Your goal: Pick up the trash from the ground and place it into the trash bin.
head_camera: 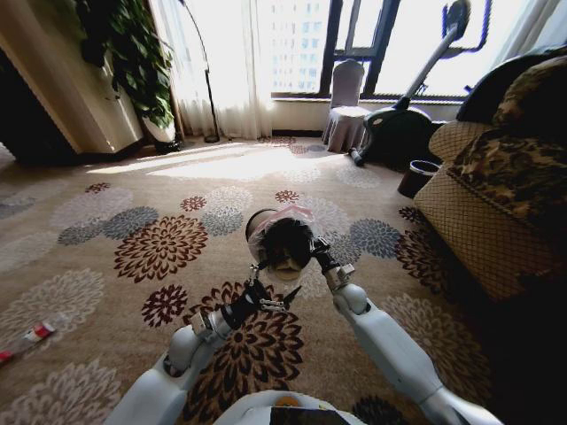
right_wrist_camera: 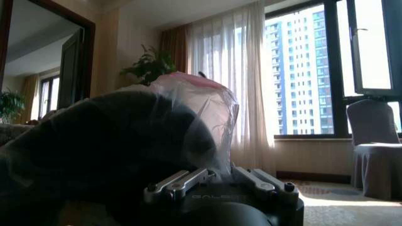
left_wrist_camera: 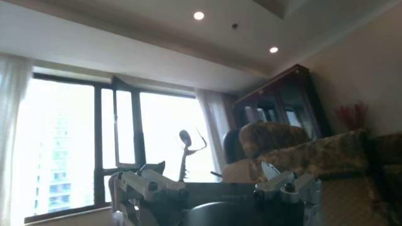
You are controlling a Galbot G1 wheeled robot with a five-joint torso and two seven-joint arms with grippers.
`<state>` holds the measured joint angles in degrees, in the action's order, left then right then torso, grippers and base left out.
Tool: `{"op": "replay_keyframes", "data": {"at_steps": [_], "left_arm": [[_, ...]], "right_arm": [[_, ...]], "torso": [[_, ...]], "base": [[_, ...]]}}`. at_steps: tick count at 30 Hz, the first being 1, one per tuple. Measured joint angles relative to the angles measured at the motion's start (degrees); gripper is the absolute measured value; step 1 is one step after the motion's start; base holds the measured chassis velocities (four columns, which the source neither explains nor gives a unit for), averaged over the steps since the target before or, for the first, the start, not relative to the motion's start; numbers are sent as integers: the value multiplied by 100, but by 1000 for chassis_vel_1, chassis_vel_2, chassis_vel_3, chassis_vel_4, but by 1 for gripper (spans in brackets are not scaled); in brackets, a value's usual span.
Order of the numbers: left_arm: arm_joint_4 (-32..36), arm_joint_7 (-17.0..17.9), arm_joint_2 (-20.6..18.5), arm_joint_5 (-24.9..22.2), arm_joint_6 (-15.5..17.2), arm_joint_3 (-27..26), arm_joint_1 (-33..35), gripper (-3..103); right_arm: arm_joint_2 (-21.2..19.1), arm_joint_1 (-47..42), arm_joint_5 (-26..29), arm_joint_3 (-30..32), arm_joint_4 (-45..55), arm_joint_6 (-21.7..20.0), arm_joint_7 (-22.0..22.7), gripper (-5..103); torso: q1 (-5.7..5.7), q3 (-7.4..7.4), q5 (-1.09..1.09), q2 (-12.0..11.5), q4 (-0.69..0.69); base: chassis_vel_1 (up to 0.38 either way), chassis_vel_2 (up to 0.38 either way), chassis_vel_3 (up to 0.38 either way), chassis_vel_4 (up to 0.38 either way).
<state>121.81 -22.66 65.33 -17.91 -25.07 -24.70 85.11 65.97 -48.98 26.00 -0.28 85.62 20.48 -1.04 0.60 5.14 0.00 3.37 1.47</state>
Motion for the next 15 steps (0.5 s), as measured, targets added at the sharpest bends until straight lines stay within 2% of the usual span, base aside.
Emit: {"op": "replay_keyframes", "data": {"at_steps": [2,3,5,7,8,10,11,15], "left_arm": [[198,1145,323,243,4,-419,236,100],[198,1145,323,243,4,-419,236,100],[198,2204,625,379,256,-971,314,100],[-56,2829,763,380,528,-1443,279,100],[-56,2829,763,380,528,-1443,279,100],[-555,3122,793,151,713,-1944,200,100],[-555,3122,793,151,713,-1944,200,100],[-1514,3214,678,-214,679,-2389,126,100]], "right_arm": [[10,-154,-4,101,122,-51,1,0],[10,-154,-4,101,122,-51,1,0],[-11,-364,5,198,351,-96,2,0],[-63,-570,8,263,626,-181,1,0],[-63,-570,8,263,626,-181,1,0],[-164,-868,22,359,1021,-261,0,0],[-164,-868,22,359,1021,-261,0,0],[-326,-1305,20,522,1462,-287,-2,0]], "torso": [[0,0,1,0,1],[0,0,1,0,1],[0,0,0,0,1],[0,0,0,0,0],[0,0,0,0,0],[0,0,0,1,0],[0,0,0,1,0],[0,0,-1,0,0]], "base": [[0,0,0,0],[0,0,0,0],[0,0,0,0],[0,0,0,0],[0,0,0,0],[0,0,0,0],[0,0,0,0],[44,35,-50,-66]]}}
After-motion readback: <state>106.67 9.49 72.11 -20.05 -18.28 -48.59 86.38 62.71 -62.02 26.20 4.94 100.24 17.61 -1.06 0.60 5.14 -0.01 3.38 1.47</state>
